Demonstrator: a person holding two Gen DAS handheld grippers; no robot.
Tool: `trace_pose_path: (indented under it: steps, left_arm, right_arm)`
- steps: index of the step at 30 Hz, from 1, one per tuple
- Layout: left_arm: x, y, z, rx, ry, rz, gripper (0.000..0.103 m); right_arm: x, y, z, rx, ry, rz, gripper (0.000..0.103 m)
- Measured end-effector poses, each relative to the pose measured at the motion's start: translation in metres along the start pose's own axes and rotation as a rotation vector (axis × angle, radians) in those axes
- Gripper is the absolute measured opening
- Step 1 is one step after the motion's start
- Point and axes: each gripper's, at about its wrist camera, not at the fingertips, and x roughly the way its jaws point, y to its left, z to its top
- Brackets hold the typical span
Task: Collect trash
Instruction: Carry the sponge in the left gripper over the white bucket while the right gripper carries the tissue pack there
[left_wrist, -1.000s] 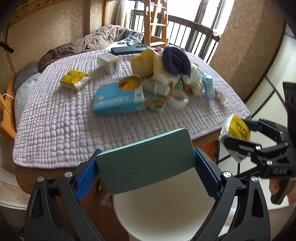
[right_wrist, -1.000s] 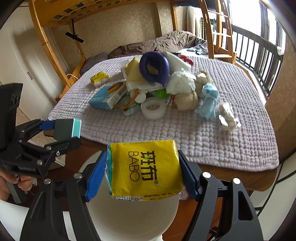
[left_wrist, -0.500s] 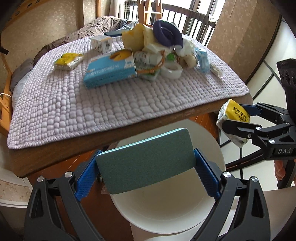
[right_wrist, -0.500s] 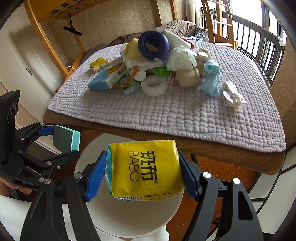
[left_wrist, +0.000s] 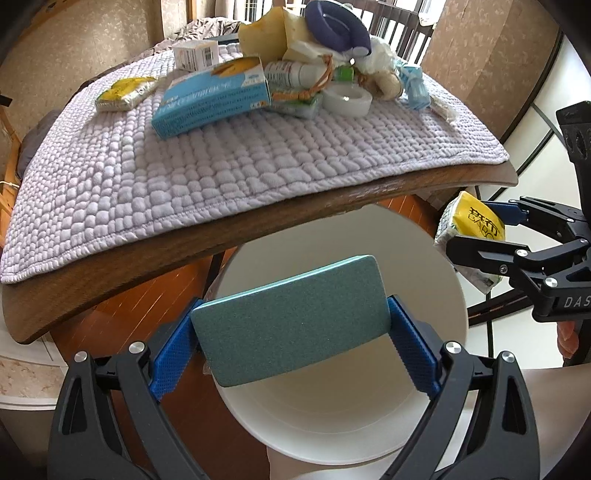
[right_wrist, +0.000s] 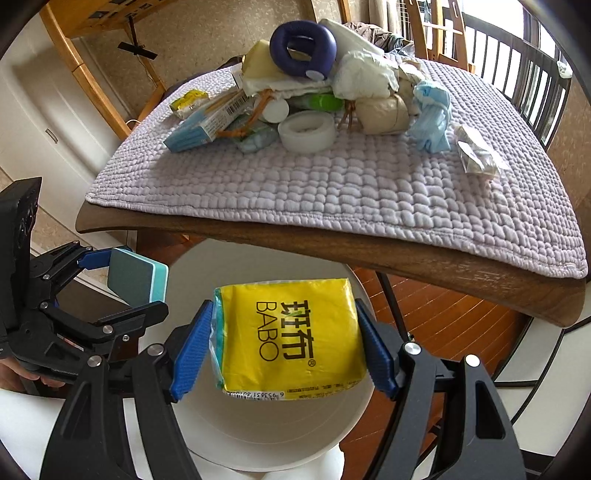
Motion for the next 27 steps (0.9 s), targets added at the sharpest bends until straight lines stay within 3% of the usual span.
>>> trace_pose_path:
  steps: [27]
  left_arm:
    - [0.047, -0.009, -0.02, 0.043, 0.063, 0.044, 0.097]
  right_arm:
    - [0.044, 0.002, 0.001, 0.026, 0.053, -0.013, 0.072]
